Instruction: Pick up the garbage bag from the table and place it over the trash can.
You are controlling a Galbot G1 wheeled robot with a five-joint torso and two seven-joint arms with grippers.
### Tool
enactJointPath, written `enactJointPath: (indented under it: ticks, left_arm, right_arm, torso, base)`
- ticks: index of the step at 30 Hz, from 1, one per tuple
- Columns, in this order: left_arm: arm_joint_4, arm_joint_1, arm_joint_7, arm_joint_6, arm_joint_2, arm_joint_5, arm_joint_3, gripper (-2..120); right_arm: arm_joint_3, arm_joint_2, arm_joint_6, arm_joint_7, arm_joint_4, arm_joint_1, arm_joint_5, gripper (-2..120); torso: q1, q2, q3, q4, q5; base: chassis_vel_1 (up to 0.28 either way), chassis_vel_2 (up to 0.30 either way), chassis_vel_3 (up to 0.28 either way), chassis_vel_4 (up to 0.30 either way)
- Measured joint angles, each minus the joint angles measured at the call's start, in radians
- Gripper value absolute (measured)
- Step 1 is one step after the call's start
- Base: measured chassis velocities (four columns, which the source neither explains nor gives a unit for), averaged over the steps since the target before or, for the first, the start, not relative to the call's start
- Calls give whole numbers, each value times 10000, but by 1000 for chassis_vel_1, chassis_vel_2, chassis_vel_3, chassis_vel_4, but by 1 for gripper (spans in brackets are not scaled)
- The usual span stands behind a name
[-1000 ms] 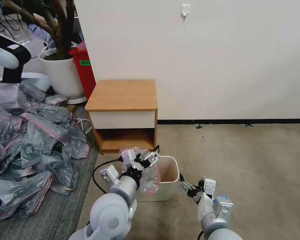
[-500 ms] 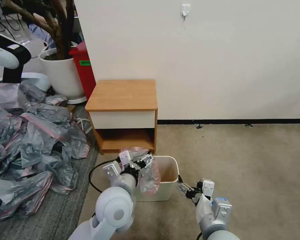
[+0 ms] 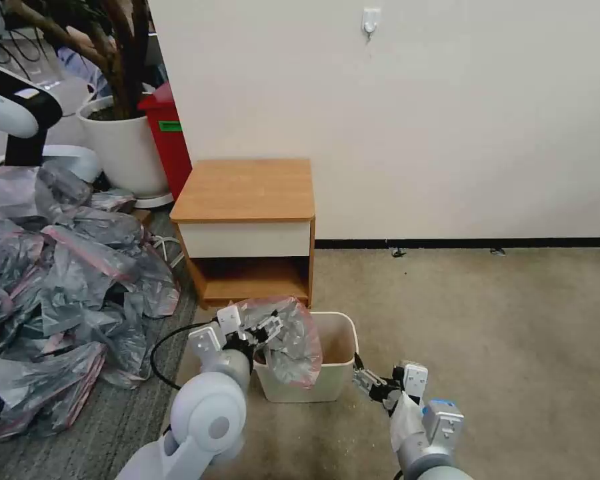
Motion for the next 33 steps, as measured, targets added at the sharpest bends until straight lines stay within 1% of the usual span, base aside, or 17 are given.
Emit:
enactJointPath:
  ticks: [3, 9, 12, 13, 14, 16, 21, 28, 30, 32, 33]
  left_arm:
    - [198, 6, -1, 71, -10, -33, -15, 100]
    - [222, 113, 18, 117, 71, -33, -119, 100]
    - [223, 225, 83, 170, 94, -37, -155, 100]
    - [223, 225, 83, 170, 94, -37, -155, 100]
    - [221, 246, 128, 200, 94, -62, -157, 100]
    - [215, 263, 258, 250, 93, -110, -156, 100]
    - [264, 249, 506, 279, 102, -127, -149, 100]
    - [418, 199, 543, 312, 127, -142, -131, 100]
    - [465, 180, 542, 313, 118, -142, -124, 99]
    - [570, 146, 538, 313, 114, -140, -111, 93]
    - [570, 146, 538, 313, 114, -140, -111, 93]
  right_arm:
    - [-5, 11, 139, -33, 0, -128, -174, 97]
    - [23, 11, 326, -51, 0, -262, -337, 94]
    - [43, 11, 459, -58, 0, -348, -428, 86]
    - [43, 11, 459, -58, 0, -348, -428, 86]
    - [49, 12, 487, -58, 0, -370, -441, 82]
    - [58, 19, 538, -60, 0, -409, -467, 80]
    - [83, 64, 632, -60, 5, -514, -522, 79]
    - [121, 123, 719, -60, 5, -606, -614, 79]
    - [125, 131, 734, -60, 4, -620, -632, 79]
    - [130, 150, 754, -59, 3, -647, -657, 79]
    - [130, 150, 754, -59, 3, -647, -657, 79]
  torso:
    - [0, 0, 0, -1, -1]
    - [0, 0, 0, 0, 0]
    - [0, 0, 0, 0, 1]
    - [0, 0, 0, 0, 1]
    - [0, 0, 0, 0, 1]
    - [0, 0, 0, 0, 1]
    - [0, 0, 0, -1, 1]
    - [0, 0, 0, -1, 1]
    - [0, 0, 0, 0, 1]
    - [0, 0, 0, 0, 1]
    - [0, 0, 0, 0, 1]
  base:
    - [0, 0, 0, 0]
    - [0, 0, 0, 0]
    - [0, 0, 0, 0]
    - [0, 0, 0, 0]
    - [0, 0, 0, 0]
    - [0, 0, 0, 0]
    - [0, 0, 0, 0]
    - [0, 0, 0, 0]
    - [0, 0, 0, 0]
    - [0, 0, 0, 0]
    - [0, 0, 0, 0]
